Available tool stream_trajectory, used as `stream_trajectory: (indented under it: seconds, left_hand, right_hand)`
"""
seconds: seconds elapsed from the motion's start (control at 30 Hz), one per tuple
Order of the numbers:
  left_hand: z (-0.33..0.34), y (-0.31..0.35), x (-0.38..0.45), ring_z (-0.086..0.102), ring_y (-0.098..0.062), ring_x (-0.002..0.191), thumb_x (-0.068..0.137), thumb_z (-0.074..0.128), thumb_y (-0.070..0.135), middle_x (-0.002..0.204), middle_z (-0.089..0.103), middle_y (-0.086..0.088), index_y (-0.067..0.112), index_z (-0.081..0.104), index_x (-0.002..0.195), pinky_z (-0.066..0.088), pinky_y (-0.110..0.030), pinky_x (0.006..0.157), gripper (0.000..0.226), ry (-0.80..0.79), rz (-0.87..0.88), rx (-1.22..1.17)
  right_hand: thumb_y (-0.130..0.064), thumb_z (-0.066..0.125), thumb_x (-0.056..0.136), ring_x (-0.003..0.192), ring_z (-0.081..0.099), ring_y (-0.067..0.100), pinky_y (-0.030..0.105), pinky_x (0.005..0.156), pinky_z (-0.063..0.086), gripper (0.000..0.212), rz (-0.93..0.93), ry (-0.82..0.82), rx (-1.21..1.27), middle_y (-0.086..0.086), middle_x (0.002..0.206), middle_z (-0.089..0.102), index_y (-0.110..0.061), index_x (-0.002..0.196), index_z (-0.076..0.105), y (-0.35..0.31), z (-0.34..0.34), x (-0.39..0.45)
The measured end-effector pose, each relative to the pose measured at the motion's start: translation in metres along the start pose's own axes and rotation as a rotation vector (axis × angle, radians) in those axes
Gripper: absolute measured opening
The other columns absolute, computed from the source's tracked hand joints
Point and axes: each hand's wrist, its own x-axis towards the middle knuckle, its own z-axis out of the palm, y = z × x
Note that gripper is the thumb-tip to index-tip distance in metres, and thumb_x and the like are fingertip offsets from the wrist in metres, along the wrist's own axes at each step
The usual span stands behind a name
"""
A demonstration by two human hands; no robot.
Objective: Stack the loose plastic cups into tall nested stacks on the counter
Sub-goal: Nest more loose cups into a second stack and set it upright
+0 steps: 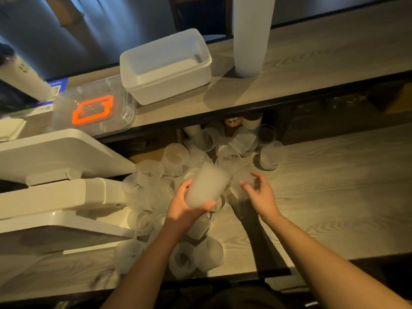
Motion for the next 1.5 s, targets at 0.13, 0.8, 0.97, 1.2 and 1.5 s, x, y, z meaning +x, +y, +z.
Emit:
stream_trajectory:
  seconds: [0.13, 0.8, 0.97, 1.2, 1.5]
  left_hand:
    - [0.002, 0.004, 0.002, 0.058, -0.007, 0.104, 0.041, 0.082, 0.056, 0.118, 0.052, 0.016, 0.038, 0.048, 0.124, 0.053, -0.015, 0.068, 0.092, -0.021, 0.029, 0.036]
    - [0.019, 0.017, 0.003, 0.057, -0.003, 0.106, 0.065, 0.089, 0.047, 0.122, 0.051, 0.02, 0.039, 0.044, 0.133, 0.059, -0.027, 0.075, 0.083, -0.122, 0.181, 0.241]
    - [0.022, 0.021, 0.005, 0.06, -0.006, 0.106, 0.07, 0.082, 0.056, 0.121, 0.055, 0.016, 0.037, 0.046, 0.132, 0.057, -0.024, 0.074, 0.075, -0.145, 0.151, 0.197]
    - [0.032, 0.03, 0.012, 0.067, -0.021, 0.103, 0.064, 0.072, 0.063, 0.115, 0.067, -0.003, 0.023, 0.06, 0.124, 0.06, -0.032, 0.074, 0.074, -0.09, 0.033, -0.132]
    - [0.036, 0.025, 0.023, 0.063, -0.028, 0.112, 0.052, 0.078, 0.055, 0.126, 0.062, -0.009, 0.029, 0.053, 0.123, 0.055, -0.053, 0.095, 0.079, -0.027, -0.086, -0.306]
  right_hand:
    - [-0.03, 0.066, 0.094, 0.113, 0.061, 0.019, 0.027, 0.086, 0.05, 0.038, -0.022, -0.063, 0.364, 0.0, 0.12, 0.063, -0.02, 0.129, 0.056, -0.037, -0.02, -0.01]
    - [-0.053, 0.061, 0.09, 0.124, 0.045, -0.007, 0.013, 0.095, 0.038, 0.059, -0.237, -0.333, 0.027, -0.009, 0.138, 0.05, -0.029, 0.142, 0.048, -0.092, -0.034, -0.029]
    - [-0.061, 0.039, 0.098, 0.121, 0.046, -0.012, 0.025, 0.11, 0.037, 0.055, -0.178, -0.421, 0.074, -0.024, 0.132, 0.052, -0.03, 0.143, 0.048, -0.094, -0.034, -0.029]
    - [-0.059, 0.044, 0.097, 0.134, 0.047, 0.017, 0.033, 0.109, 0.04, 0.062, -0.061, -0.105, 0.188, -0.004, 0.142, 0.05, -0.025, 0.148, 0.041, -0.078, -0.047, 0.005]
    - [-0.054, 0.079, 0.078, 0.146, 0.032, 0.028, 0.049, 0.116, 0.036, 0.101, 0.017, 0.128, -0.159, 0.007, 0.159, 0.031, -0.019, 0.156, 0.026, -0.017, -0.086, 0.083]
